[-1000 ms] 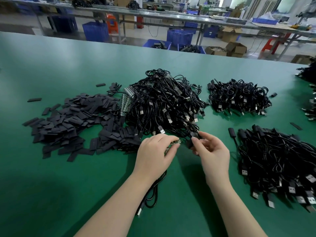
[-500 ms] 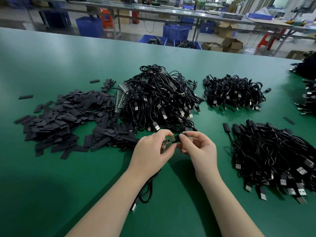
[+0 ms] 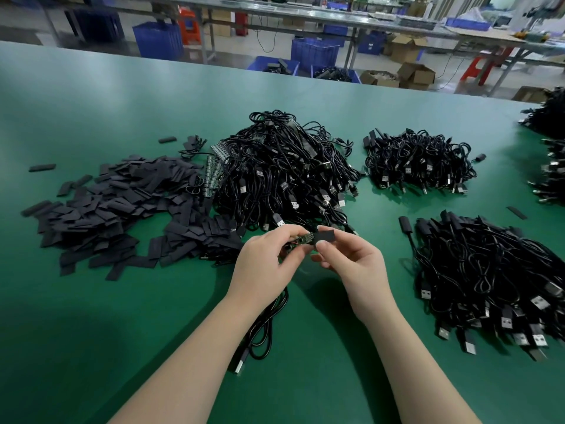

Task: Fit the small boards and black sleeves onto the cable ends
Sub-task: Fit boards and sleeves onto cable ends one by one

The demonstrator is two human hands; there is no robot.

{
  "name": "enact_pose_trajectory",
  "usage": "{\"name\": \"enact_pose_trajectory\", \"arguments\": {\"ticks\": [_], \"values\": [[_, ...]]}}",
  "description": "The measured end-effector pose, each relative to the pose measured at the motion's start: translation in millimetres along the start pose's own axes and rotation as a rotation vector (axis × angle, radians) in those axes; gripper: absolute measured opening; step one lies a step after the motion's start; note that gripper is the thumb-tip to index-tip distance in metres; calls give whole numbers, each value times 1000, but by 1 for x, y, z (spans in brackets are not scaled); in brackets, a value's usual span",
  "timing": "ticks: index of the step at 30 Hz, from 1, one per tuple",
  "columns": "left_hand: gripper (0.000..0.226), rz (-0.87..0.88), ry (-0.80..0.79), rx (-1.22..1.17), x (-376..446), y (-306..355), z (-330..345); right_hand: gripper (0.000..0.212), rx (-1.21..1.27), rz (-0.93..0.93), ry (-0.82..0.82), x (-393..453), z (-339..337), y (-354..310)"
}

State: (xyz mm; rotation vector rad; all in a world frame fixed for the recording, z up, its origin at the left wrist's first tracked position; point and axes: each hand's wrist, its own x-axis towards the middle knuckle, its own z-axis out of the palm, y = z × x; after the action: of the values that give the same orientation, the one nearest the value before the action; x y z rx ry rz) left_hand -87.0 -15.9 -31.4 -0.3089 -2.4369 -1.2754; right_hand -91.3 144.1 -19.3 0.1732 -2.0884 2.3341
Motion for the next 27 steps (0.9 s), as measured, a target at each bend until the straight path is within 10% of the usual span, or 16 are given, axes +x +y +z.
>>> {"name": "enact_pose_trajectory", "arguments": {"ticks": [27], "values": [[18,-32,-32,46,-2,3,1,7,-139,-119,208,-1,1,2]]}}
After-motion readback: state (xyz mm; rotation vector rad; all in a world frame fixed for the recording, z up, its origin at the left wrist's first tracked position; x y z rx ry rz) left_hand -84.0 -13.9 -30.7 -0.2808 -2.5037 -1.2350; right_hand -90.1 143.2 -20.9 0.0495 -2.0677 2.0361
